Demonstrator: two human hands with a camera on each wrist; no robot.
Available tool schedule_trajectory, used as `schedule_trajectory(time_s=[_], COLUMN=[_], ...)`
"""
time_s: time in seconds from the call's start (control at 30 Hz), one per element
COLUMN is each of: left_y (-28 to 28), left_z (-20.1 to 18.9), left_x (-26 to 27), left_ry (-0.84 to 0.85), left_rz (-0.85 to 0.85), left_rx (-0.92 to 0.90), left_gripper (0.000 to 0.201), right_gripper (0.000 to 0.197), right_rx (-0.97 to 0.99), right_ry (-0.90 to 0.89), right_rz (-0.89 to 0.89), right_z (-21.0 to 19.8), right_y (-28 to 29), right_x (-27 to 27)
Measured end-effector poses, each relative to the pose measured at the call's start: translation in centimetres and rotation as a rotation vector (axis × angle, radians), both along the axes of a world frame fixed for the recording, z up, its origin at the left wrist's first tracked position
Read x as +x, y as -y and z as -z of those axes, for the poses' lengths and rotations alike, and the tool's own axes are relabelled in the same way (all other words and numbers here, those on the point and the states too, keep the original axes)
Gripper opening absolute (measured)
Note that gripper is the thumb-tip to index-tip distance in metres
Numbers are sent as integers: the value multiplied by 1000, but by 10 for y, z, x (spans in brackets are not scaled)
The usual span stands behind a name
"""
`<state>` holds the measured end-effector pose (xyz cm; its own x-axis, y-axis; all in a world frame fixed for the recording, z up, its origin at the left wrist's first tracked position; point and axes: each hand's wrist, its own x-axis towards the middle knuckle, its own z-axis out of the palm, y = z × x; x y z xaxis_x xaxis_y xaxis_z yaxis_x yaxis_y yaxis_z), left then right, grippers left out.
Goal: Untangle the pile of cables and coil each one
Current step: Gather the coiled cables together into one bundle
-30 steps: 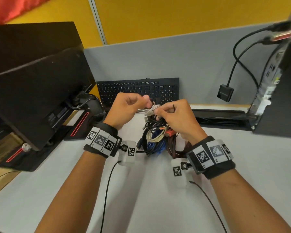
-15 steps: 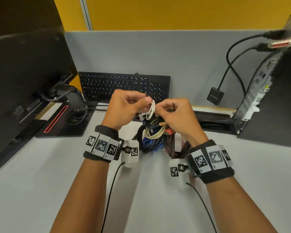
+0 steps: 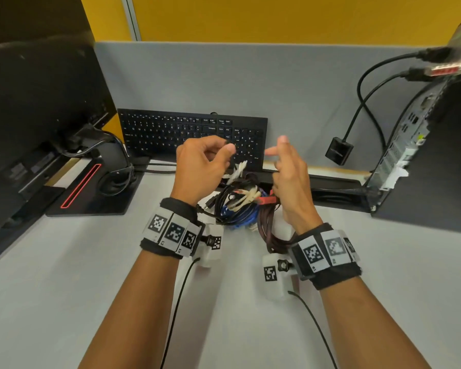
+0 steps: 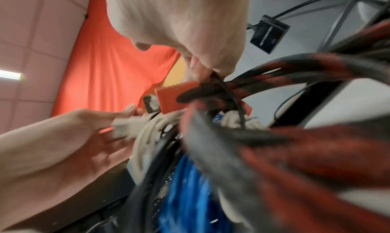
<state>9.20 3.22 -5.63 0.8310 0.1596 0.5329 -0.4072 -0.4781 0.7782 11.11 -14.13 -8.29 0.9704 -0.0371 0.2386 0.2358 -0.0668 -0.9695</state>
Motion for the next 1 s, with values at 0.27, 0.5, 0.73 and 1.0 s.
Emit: schedule_trajectory(time_s=[0.27,0.5,0.73,1.0], left_y=[15,48,51,53], left_z=[-9,-3,4,9], left_x=[-10,-19,-20,-17], left_ry=[3,-196,-253,-161], left_rz=[226,436,417,308], left_rx=[-62,221,151,27], left_gripper=[20,8,11,12], right_gripper=[74,66,56,16], right_rx=[606,735,732,491], right_ry=[-85,-1,71,121], right_rz=[-264,-263,-409,-413], right_z=[-27,-33,-32,-31], right_y=[23,24,17,18], right_x=[-9,-16,-19,-11])
